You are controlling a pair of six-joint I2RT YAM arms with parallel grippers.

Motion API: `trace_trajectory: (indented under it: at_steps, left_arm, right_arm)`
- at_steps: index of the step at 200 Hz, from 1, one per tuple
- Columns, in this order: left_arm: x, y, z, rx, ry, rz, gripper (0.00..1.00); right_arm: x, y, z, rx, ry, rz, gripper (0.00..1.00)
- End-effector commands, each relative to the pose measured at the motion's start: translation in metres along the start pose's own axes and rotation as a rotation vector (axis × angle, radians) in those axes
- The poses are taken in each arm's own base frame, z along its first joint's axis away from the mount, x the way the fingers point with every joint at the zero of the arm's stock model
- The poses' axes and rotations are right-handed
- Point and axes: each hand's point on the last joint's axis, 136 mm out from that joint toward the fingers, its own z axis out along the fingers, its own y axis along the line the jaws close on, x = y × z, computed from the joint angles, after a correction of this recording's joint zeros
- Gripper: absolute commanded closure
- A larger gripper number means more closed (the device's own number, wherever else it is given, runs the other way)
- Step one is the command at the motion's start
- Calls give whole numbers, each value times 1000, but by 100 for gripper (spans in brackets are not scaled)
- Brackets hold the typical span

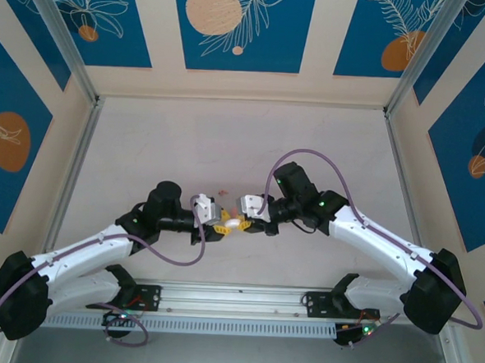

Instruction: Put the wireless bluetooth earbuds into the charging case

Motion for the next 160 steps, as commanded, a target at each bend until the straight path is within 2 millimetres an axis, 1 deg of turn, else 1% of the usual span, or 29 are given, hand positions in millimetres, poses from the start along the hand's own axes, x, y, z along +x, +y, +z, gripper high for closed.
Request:
trace_trajectory:
  at_steps: [1,13,18,36,46,54,79,119,140,160]
  left_arm:
    - [-12,-2,1,22,-34,30,74]
    - [-13,-2,1,22,-39,31,77]
    - [-14,-2,1,21,-42,33,78]
    - [-15,-3,0,23,-50,34,78]
    - [-15,-3,0,24,-53,34,79]
    - [-16,-4,0,26,-55,33,79]
    - [-17,-4,0,27,-59,33,79]
    - [-17,-4,-1,22,-58,34,79]
    - [-18,-3,-2,18,-63,35,79]
    - [-18,-2,-2,12,-65,36,79]
  right_arm:
    - [-18,2,-2,-26,-54,-31,92]
    - [-18,1,-1,-23,-56,-28,91]
    - [-18,1,-1,-23,-56,-26,90]
    - [-17,-3,-1,-6,-63,-11,71]
    - [-16,-6,-2,8,-69,-1,66]
    - [-15,-10,-3,23,-73,7,65]
    - [-12,-23,-8,83,-78,26,64]
    - [-11,-44,-20,174,-105,58,63]
    - [-13,-47,-27,184,-133,73,63]
    - [-13,-45,-31,185,-155,80,63]
